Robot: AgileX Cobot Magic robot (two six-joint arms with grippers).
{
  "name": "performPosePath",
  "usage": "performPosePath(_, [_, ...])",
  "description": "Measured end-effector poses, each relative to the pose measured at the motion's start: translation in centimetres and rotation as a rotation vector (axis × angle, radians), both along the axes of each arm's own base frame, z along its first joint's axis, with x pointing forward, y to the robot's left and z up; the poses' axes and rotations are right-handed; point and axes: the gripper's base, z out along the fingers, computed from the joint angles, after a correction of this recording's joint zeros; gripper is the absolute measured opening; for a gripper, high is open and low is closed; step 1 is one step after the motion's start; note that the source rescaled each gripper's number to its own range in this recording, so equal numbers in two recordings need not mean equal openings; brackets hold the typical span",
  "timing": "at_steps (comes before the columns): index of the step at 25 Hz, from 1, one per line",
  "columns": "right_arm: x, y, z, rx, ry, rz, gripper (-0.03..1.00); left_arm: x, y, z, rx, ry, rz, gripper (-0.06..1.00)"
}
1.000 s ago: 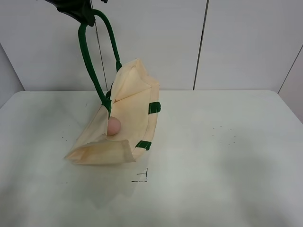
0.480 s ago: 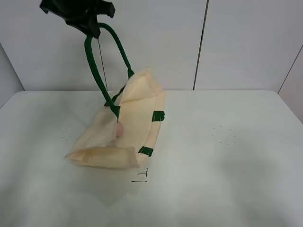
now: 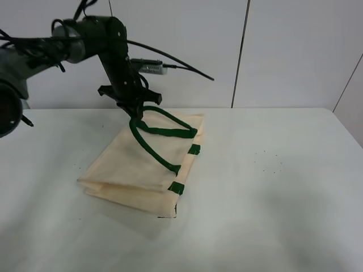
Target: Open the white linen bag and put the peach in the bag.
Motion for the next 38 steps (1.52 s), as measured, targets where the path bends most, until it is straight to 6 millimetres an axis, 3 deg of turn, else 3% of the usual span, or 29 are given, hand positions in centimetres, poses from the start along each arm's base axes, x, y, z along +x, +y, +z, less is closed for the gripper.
performPosePath(1, [0.0,0.0,0.0,0.0,0.0,0.0,1.0,0.1,-0.2,-0.8,-0.005,0.019,-0.009,0.1])
performPosePath(3, [0.0,0.0,0.0,0.0,0.0,0.0,1.0,0.2,-0.4,-1.5,-0.016,0.035,-0.015,0.32])
performPosePath(6, [0.0,0.0,0.0,0.0,0.0,0.0,1.0,0.2,-0.3,-1.5,-0.012,0.031,-0.015,0.76])
performPosePath(9, [0.0,0.0,0.0,0.0,0.0,0.0,1.0,0.3,0.0,-1.5,0.025,0.026,0.001,0.94])
performPosePath(15, [0.0,0.0,0.0,0.0,0.0,0.0,1.0,0.9,2.3,-1.5,0.055,0.039,0.059,1.0])
performPosePath(24, [0.0,0.0,0.0,0.0,0.0,0.0,1.0,3.1,13.5,-1.6,0.027,0.058,0.287,1.0])
performPosePath(27, [0.0,0.0,0.0,0.0,0.0,0.0,1.0,3.0,16.1,-1.6,0.028,0.07,0.338,1.0])
performPosePath(32, [0.0,0.0,0.0,0.0,0.0,0.0,1.0,1.7,17.4,-1.2,0.032,0.097,0.363,1.0])
performPosePath(38, [0.0,0.0,0.0,0.0,0.0,0.0,1.0,-2.7,17.5,3.3,0.028,0.071,0.361,1.0])
